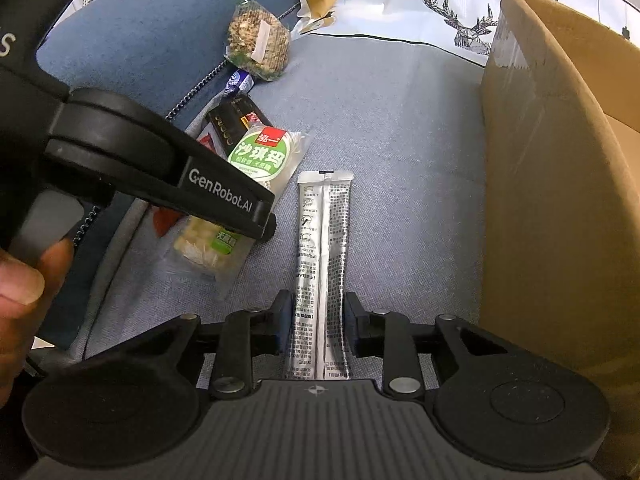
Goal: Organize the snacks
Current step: 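Lift the sachima bar and silver pack with both tools over the box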
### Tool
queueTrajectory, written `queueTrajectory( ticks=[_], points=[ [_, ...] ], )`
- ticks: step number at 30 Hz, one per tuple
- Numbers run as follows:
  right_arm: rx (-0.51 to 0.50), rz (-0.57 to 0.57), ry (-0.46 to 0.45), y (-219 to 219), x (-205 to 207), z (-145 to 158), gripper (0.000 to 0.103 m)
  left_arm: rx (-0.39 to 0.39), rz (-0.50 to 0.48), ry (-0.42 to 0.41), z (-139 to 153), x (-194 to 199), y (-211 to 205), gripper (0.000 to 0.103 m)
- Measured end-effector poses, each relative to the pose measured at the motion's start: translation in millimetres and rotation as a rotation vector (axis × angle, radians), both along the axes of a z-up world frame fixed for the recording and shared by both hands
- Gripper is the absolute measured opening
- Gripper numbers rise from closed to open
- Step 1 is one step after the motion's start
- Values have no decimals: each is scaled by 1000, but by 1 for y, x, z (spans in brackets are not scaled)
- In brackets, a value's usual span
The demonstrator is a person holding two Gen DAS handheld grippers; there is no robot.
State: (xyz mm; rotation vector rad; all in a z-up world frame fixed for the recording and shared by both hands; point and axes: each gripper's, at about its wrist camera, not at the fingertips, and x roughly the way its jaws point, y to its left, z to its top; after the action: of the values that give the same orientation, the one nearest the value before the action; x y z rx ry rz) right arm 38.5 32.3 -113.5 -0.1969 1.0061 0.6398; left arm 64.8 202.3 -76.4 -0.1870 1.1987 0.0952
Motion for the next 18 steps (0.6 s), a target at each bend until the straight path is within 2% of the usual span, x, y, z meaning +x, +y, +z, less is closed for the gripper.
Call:
queueTrajectory(
  ticks=[7,18],
  points=[
    [0,-18,-23,-5,-1,0,23,8,-6,-8,0,-1,-3,41],
    [8,-46,-36,-13,-2,2,22,7,-10,-42,5,-2,-9,40]
  ],
)
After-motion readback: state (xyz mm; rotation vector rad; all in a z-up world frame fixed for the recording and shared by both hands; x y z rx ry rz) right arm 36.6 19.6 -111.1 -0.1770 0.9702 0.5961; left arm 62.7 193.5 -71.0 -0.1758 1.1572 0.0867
